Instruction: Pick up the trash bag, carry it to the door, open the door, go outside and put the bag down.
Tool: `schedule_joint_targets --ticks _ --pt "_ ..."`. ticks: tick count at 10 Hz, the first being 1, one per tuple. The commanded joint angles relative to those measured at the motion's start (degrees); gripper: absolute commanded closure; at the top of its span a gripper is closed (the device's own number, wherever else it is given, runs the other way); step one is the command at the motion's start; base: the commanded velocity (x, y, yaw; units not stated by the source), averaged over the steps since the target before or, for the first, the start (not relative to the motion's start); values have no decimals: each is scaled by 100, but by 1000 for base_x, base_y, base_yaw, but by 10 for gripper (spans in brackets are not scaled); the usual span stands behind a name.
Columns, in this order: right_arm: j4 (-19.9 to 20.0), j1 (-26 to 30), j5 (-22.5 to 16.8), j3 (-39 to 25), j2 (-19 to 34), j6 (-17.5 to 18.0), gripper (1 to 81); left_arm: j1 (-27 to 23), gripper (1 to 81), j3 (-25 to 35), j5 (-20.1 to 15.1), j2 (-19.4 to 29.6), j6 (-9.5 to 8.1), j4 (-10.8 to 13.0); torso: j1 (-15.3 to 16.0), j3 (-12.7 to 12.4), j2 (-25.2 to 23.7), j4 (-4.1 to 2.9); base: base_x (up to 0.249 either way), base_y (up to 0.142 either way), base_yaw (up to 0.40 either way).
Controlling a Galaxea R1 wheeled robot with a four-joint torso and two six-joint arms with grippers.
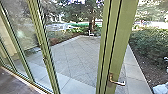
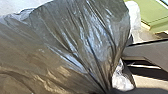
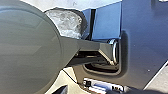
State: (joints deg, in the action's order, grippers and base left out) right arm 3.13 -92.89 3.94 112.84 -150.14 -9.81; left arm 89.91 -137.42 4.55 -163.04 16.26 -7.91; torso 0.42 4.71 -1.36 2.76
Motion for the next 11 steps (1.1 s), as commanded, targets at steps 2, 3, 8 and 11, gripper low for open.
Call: schedule_joint_targets --ticks 2,3,8,11 --pt "-85 -41 62 -1614 1218 -21 10 -162 811 -161 -358 -80 9 0 0 0 0 0 0 0 0" --pt "-85 -76 116 -1931 1456 -21 10 -178 811 -206 -367 -107 9 0 0 0 0 0 0 0 0" --pt "-76 -85 441 -3418 2662 -21 10 -162 811 -232 -358 -151 9 9 0 0 0 0 0 0 0" --pt "-76 64 441 -4139 3303 -21 10 -178 811 -232 -358 -177 17 9 0 0 0 0 0 0 0"
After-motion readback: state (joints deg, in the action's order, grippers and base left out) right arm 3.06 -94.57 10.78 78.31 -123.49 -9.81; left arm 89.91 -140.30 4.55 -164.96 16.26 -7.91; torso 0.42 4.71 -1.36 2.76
